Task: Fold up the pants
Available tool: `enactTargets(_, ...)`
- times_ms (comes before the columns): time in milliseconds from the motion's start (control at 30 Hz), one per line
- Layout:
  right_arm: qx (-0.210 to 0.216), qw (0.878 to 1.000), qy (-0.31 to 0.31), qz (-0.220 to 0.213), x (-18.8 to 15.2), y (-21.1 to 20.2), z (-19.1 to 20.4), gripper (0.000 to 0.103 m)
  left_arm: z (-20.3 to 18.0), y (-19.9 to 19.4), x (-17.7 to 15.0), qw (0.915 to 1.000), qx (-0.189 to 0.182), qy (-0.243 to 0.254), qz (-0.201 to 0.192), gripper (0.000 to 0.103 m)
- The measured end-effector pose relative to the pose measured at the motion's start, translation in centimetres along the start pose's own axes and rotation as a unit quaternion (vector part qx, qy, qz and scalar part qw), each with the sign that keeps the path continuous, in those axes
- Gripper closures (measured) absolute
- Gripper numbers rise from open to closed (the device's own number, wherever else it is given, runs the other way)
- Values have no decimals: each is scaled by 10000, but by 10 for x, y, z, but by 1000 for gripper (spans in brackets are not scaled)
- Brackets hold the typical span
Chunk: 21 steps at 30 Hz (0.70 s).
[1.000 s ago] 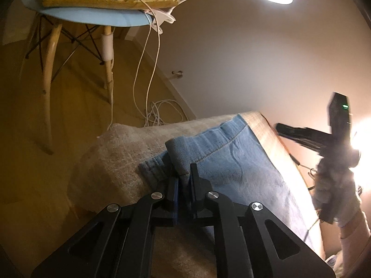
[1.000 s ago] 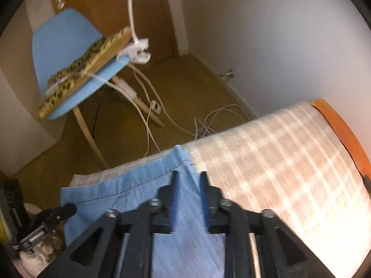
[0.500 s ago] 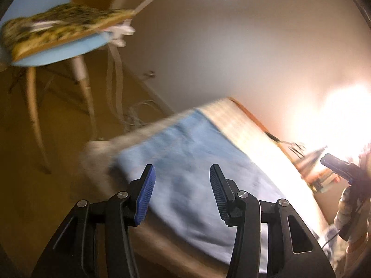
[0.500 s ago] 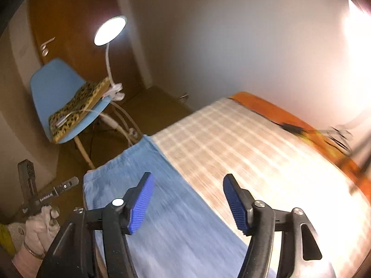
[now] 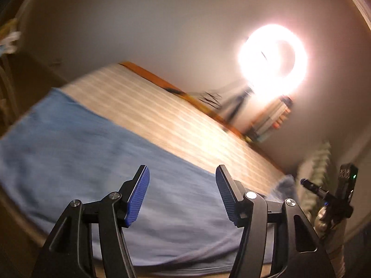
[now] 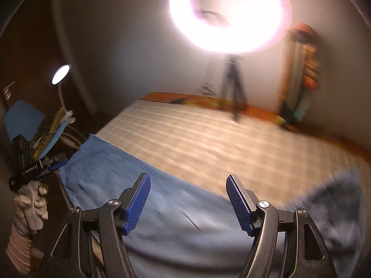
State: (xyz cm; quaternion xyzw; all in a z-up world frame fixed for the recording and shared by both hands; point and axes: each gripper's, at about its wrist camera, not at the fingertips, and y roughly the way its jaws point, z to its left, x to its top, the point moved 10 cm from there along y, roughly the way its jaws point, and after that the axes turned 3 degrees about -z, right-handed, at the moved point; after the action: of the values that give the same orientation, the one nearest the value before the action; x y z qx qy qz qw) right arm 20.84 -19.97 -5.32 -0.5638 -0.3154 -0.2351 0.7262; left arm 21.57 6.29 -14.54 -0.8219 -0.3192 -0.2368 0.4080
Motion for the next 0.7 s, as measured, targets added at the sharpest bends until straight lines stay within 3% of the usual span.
enactTargets(167, -633, 9972, 391, -27, -47, -47, -69, 32, -74, 43, -19, 9959, -520, 480, 567, 40)
enactTargets(333, -1178, 9892, 869, 21, -104, -86, -128, 31, -141, 86, -44, 9863, -1113, 449, 1136, 40)
enactTargets(467, -1474, 9802, 1322, 69, -146, -110, -171, 31, -203, 126, -71, 9732, -1368, 788, 1670, 39)
enactTargets(633, -1657, 9676, 1904, 83, -190, -135, -213, 31, -275, 181, -106, 9492, -1629, 1318, 2349, 39)
enactTargets(700, -1687, 9644, 2033, 74, -202, -143, -222, 31, -293, 198, -119, 9403, -1737, 1307, 2620, 35)
